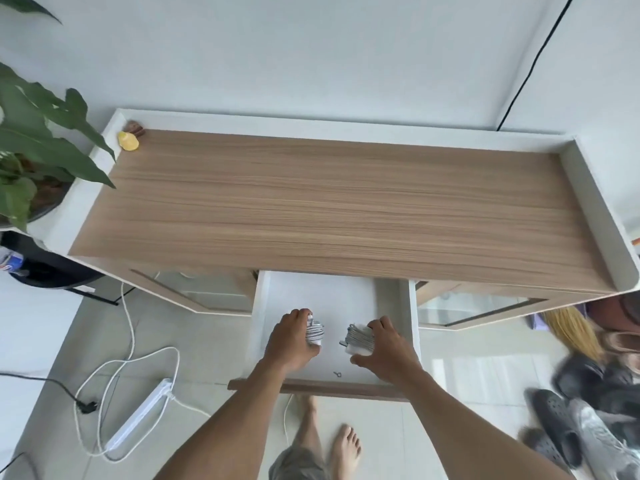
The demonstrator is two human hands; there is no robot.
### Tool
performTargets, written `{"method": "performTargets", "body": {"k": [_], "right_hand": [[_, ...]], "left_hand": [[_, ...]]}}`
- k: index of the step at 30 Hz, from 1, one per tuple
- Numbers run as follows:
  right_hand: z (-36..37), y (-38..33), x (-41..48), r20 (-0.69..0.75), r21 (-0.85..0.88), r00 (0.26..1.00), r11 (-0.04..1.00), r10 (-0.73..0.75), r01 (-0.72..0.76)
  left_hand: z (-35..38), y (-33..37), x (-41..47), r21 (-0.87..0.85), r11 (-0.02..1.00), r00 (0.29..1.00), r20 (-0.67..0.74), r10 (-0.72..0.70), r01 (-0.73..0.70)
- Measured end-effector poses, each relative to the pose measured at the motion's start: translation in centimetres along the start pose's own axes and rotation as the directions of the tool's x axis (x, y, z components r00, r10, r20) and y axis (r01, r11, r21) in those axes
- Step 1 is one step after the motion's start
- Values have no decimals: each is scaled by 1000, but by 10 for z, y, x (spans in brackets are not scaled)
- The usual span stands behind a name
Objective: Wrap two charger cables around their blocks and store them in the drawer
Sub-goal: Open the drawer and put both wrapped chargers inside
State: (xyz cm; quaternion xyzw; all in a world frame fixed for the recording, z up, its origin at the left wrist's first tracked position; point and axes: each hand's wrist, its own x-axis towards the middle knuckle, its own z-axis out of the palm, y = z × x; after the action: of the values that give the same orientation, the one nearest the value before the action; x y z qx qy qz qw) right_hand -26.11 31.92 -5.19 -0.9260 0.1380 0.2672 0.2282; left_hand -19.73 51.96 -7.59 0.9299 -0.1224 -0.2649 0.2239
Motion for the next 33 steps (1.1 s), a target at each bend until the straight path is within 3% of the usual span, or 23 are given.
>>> {"method": "performTargets", "body": {"k": [7,26,33], "right_hand": [[25,5,20,34,-56,998,997,59,-57],[69,0,81,-68,9,992,995,103,-102],[60,4,62,107,130,988,984,110,-124]], "left_hand": [[21,-15,13,127,992,994,107,-7,-7],[56,-22,64,190,981,999,21,45,-49],[49,-16,49,162,987,995,99,0,-16]]}}
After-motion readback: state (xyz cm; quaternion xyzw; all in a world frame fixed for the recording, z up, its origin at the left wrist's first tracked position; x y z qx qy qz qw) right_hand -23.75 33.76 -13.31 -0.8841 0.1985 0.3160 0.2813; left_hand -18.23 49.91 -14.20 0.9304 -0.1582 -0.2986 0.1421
